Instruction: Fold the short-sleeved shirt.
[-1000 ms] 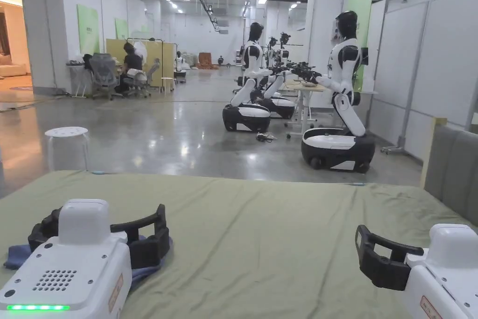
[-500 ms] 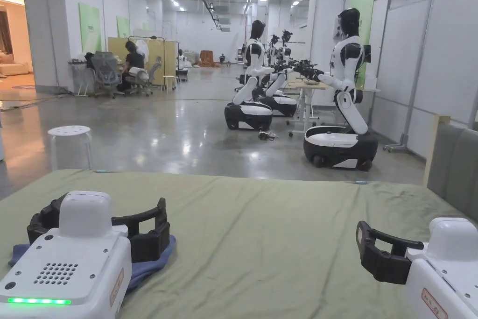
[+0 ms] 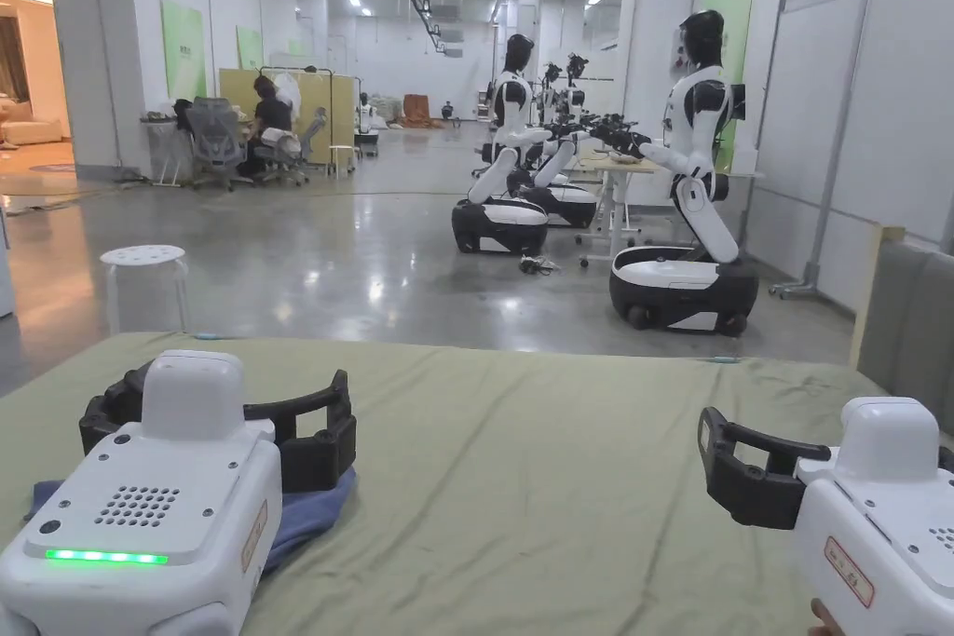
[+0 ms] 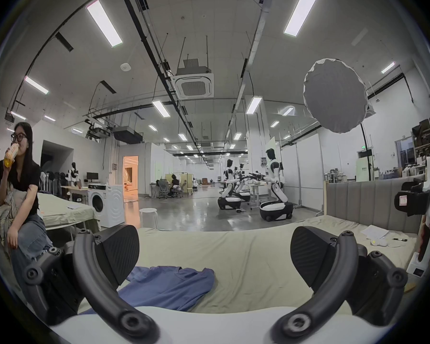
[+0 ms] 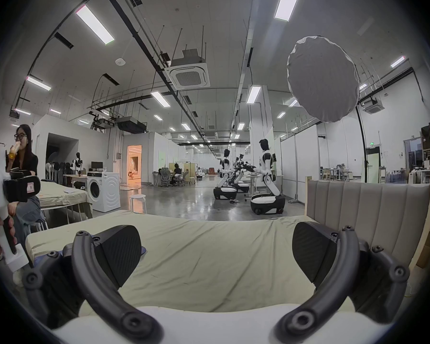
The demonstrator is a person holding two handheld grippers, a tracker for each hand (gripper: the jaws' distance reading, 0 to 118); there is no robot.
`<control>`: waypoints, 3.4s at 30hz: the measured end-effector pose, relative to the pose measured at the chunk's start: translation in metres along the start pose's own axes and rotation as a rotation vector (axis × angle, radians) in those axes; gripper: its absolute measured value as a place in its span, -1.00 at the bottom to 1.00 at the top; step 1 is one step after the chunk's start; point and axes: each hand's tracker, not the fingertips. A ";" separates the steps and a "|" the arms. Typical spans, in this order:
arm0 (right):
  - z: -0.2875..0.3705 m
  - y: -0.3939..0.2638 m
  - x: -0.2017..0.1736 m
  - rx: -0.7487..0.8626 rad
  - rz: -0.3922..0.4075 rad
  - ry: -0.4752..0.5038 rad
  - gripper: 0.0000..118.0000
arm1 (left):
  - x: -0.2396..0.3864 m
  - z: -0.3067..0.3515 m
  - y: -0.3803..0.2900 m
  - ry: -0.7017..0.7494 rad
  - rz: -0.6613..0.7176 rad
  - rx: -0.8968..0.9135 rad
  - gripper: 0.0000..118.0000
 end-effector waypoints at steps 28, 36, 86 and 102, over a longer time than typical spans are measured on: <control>0.000 -0.014 -0.016 0.012 0.041 -0.103 -0.99 | -0.007 -0.007 -0.010 -0.005 0.034 -0.023 -1.00; -0.002 -0.018 -0.012 -0.057 -0.018 -0.017 -0.99 | -0.015 -0.007 -0.013 -0.019 0.016 -0.039 -1.00; -0.193 -0.073 -0.170 -0.232 -0.005 0.487 -0.99 | -0.097 -0.270 -0.227 -0.075 0.010 -0.846 -1.00; -0.217 -0.110 -0.165 -0.325 -0.015 0.476 -0.99 | -0.085 -0.342 -0.330 -0.129 -0.240 -1.088 0.62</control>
